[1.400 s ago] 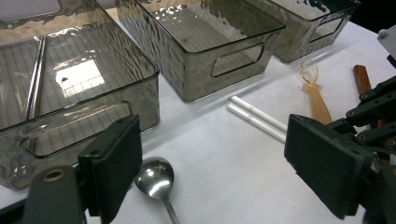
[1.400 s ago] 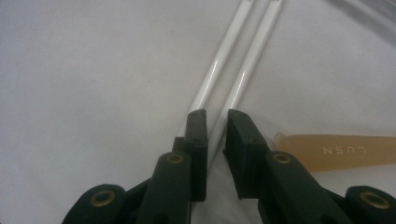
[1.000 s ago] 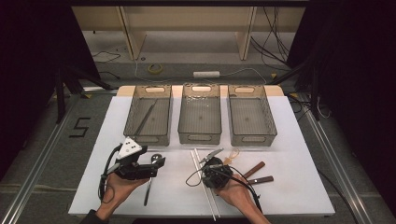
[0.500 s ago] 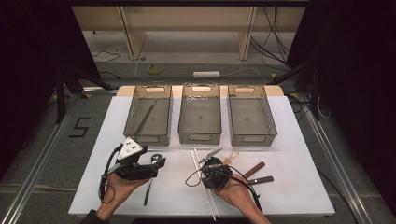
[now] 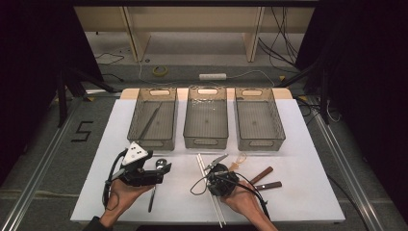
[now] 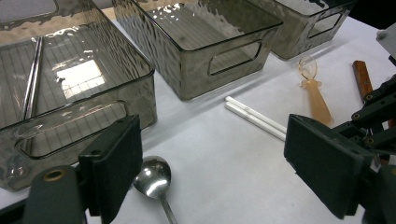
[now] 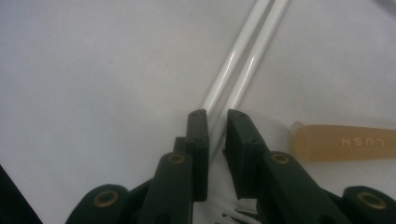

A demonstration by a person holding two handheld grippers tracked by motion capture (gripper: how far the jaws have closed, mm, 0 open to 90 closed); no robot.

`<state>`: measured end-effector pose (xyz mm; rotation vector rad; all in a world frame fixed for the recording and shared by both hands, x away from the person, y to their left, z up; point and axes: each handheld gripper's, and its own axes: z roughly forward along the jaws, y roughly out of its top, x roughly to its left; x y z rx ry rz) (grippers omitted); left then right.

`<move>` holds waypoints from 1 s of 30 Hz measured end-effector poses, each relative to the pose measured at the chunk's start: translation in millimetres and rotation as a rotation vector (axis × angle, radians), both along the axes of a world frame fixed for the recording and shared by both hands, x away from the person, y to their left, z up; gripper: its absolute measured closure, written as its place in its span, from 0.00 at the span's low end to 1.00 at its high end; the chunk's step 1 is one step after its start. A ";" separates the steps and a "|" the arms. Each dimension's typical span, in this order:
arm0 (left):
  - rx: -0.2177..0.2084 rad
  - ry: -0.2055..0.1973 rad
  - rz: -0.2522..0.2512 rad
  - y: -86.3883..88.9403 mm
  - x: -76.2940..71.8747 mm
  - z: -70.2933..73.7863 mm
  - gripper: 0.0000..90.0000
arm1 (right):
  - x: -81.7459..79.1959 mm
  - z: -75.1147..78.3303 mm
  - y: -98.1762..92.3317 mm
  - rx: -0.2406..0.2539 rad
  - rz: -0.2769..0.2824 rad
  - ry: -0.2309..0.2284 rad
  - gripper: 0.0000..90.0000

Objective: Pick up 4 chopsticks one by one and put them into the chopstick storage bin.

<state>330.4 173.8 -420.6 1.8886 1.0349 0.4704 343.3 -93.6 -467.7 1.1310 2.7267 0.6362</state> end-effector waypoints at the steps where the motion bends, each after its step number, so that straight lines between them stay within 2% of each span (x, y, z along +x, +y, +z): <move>1: 0.000 0.001 0.000 0.1 0.0 0.0 0.21 | -0.1 -0.1 0.2 -0.001 0.000 -0.001 0.88; 7: 0.000 -0.003 0.000 0.2 -0.1 0.0 0.21 | -2.5 0.0 2.0 -0.020 0.005 -0.010 0.86; 18: -0.001 -0.004 -0.002 -0.4 -0.5 0.2 0.21 | -3.7 0.6 1.6 -0.033 0.018 0.001 0.81; 21: 0.001 -0.002 -0.003 -0.4 -0.4 0.3 0.21 | -3.8 0.7 1.9 -0.030 0.027 0.009 0.77; 30: 0.002 -0.001 -0.008 -0.6 -0.5 0.2 0.21 | -5.4 1.6 2.6 -0.050 0.017 -0.003 0.78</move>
